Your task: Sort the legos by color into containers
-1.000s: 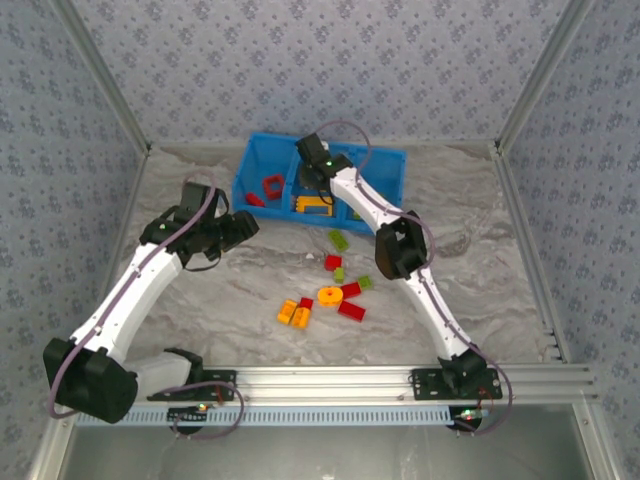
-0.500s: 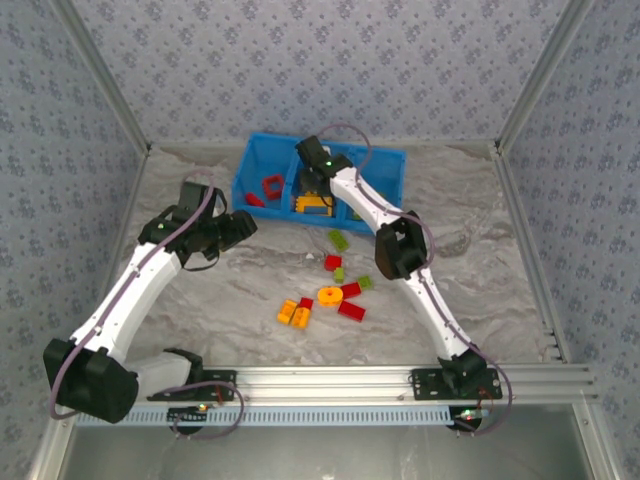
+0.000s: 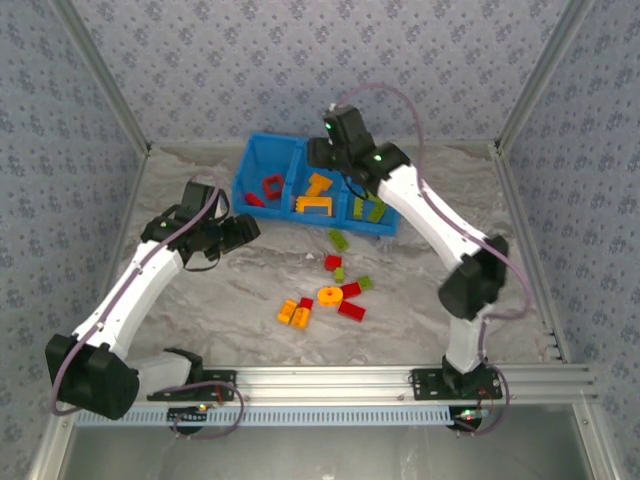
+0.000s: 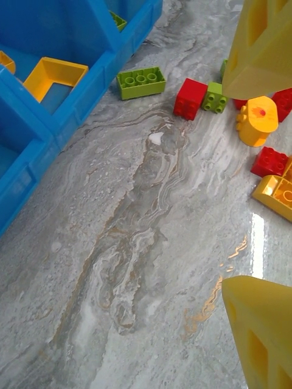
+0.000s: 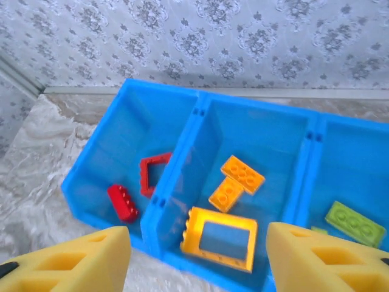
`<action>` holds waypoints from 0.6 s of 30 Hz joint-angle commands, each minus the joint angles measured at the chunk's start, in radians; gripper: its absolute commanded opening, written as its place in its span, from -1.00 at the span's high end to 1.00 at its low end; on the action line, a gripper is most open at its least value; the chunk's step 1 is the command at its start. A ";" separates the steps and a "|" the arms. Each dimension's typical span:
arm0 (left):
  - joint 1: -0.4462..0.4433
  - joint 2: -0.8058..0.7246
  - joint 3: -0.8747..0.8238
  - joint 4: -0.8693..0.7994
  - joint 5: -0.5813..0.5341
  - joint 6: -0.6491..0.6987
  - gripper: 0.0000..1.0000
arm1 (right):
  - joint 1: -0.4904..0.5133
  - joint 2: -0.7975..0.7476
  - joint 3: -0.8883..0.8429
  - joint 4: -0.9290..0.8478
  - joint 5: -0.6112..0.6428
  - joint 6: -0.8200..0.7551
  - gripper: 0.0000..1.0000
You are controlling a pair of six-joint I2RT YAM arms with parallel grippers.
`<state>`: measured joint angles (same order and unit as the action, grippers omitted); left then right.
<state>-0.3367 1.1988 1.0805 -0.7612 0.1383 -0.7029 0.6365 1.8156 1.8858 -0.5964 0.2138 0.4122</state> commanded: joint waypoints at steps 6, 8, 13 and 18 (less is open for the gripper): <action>-0.103 0.042 -0.021 0.051 0.036 0.035 -0.53 | 0.009 -0.420 -0.681 -0.090 -0.072 0.040 -0.44; -0.136 0.073 -0.009 0.064 0.034 0.027 -0.53 | 0.011 -0.501 -0.801 -0.095 -0.099 0.063 -0.42; -0.228 0.174 0.016 0.119 0.032 0.003 -0.45 | 0.011 -0.619 -0.949 -0.124 -0.134 0.107 -0.40; -0.316 0.253 0.040 0.001 0.012 -0.008 -0.38 | 0.014 -0.698 -0.984 -0.158 -0.109 0.119 -0.40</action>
<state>-0.6125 1.4403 1.0813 -0.6849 0.1612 -0.7071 0.6445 1.1549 0.9115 -0.7170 0.1032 0.5014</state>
